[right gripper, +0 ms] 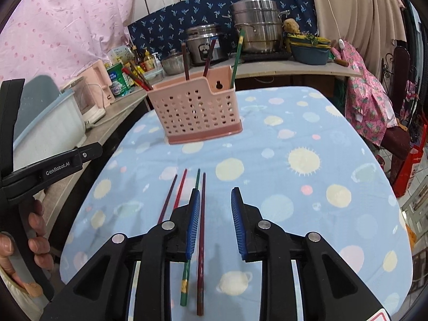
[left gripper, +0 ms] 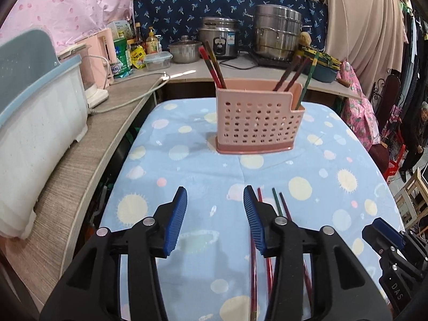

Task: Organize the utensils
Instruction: 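Move the left tool back to the row while the right tool closes on a dark red chopstick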

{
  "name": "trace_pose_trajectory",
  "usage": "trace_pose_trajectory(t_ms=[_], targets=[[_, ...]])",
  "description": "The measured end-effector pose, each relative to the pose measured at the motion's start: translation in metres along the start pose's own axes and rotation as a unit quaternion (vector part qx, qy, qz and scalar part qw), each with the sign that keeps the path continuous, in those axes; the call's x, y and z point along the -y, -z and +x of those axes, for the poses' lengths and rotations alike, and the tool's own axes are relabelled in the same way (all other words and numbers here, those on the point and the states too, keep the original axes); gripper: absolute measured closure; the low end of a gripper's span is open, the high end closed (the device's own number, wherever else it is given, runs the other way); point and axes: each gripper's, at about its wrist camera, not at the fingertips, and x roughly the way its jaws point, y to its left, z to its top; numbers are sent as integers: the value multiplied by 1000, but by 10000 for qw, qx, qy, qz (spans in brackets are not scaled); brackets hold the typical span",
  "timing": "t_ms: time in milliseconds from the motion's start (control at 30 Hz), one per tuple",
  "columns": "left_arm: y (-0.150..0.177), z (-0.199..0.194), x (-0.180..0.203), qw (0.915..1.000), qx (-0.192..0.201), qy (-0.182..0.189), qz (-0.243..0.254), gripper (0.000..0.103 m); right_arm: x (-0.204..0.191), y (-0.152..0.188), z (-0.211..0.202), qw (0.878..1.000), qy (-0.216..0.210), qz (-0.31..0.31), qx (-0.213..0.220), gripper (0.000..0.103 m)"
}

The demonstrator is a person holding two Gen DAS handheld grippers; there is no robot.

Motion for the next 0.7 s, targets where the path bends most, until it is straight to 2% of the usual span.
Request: trace_pose_trajectory(t_ms=[300, 700], targets=[[42, 9, -3, 9994, -344, 63, -32, 60, -7, 40, 9, 9993, -12, -185, -326, 79], [94, 14, -1, 9964, -812, 206, 109, 49, -15, 85, 16, 9971, 45, -268, -709, 79]])
